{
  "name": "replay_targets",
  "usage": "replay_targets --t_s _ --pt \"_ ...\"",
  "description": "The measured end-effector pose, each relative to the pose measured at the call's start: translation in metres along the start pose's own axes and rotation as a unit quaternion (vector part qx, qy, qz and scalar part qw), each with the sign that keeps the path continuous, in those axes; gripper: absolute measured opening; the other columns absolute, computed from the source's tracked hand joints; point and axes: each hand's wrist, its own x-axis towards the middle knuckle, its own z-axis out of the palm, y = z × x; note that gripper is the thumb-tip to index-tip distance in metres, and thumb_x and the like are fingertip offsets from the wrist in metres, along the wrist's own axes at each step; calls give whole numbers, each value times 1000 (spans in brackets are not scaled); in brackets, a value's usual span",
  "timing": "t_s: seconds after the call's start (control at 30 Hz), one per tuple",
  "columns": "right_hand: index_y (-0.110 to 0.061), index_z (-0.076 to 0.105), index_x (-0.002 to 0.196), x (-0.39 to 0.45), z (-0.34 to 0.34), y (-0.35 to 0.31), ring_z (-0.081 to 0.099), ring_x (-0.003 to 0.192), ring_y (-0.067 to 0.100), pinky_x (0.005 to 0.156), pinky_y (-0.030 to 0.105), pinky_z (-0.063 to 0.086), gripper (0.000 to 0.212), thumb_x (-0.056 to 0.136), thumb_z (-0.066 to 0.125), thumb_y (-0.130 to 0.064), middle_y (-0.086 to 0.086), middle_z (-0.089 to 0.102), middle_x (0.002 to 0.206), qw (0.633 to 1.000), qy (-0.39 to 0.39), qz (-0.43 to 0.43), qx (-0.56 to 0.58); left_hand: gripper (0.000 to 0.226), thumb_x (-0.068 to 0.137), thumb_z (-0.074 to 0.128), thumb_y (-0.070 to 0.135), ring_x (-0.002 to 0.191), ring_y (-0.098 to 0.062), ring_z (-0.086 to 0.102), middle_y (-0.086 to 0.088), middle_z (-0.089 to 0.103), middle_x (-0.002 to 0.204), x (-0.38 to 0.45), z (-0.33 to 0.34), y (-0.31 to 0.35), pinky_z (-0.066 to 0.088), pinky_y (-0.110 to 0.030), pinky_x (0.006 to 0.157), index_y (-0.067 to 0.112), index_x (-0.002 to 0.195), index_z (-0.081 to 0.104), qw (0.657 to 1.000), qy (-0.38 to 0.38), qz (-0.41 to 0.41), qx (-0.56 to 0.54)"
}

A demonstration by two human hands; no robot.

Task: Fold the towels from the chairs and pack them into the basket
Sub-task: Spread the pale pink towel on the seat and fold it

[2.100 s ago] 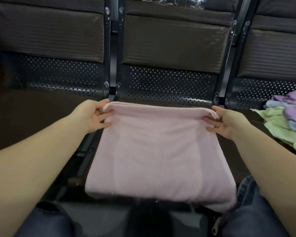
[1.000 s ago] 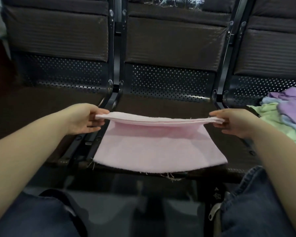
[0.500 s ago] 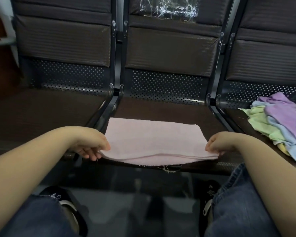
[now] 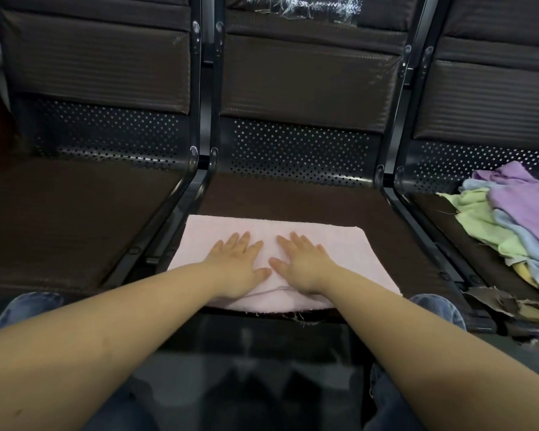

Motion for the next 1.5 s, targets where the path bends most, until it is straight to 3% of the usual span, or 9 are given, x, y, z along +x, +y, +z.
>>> replay_targets --t_s 0.23,0.5,0.57,0.67,0.73,0.87,1.0,1.23,1.5 --pt "-27 -3 153 13 -6 53 -9 147 23 118 48 -3 77 92 18 -68 1 -12 160 993 -5 116 -3 78 92 18 68 146 -16 -16 2 -21 158 16 -2 -52 -7 -39 119 28 152 -10 999 16 -27 7" --pt "-19 -1 153 8 -14 87 -5 148 23 118 47 -2 80 92 18 -67 4 -6 161 984 12 178 -8 74 94 21 62 145 -10 -17 5 -20 158 1 -3 -106 -6 -35 119 26 152 -10 1000 20 -14 9" --pt "-18 4 153 8 -16 76 -2 148 24 119 47 -1 77 94 19 -64 7 -1 161 984 42 169 -26 79 89 17 70 145 -11 -17 5 -17 158 -7 -4 -111 -7 -34 118 27 152 -6 1000 18 5 13" --pt "-18 18 152 2 -21 38 7 147 22 118 43 3 69 96 29 -57 5 11 160 993 75 87 8 126 45 -6 100 144 -7 -14 11 -7 159 -23 -5 -123 -6 -30 117 34 151 7 998 24 52 -5" --pt "-19 36 145 -8 -21 5 23 143 19 117 35 12 60 95 41 -52 2 28 155 994 90 7 61 132 35 -2 104 143 -2 -7 15 7 158 -34 -3 -132 -1 -27 118 39 148 22 995 44 77 -36" --pt "-21 62 120 -29 -13 -56 52 117 14 99 25 37 38 89 60 -43 -2 57 126 977 116 -112 141 105 40 18 104 136 1 25 20 42 137 -52 -3 -141 18 -20 114 48 120 53 984 104 113 -87" --pt "-21 64 116 -31 0 -97 55 104 14 90 25 42 37 86 64 -43 -2 60 114 972 105 -161 137 66 47 37 98 107 4 45 24 50 106 -63 -7 -144 36 -23 101 51 89 56 977 134 134 -99" --pt "-24 62 122 -20 15 -117 51 105 17 93 31 44 49 79 70 -48 -1 57 113 976 101 -167 94 49 65 77 55 107 -1 43 16 49 107 -65 0 -142 35 -21 98 31 107 64 977 125 150 -82" --pt "-21 64 116 -12 18 -118 52 103 17 84 29 42 32 90 60 -39 -1 59 110 974 118 -176 82 34 79 73 41 106 -12 49 5 55 109 -58 0 -140 39 -32 96 20 105 67 969 162 178 -47"
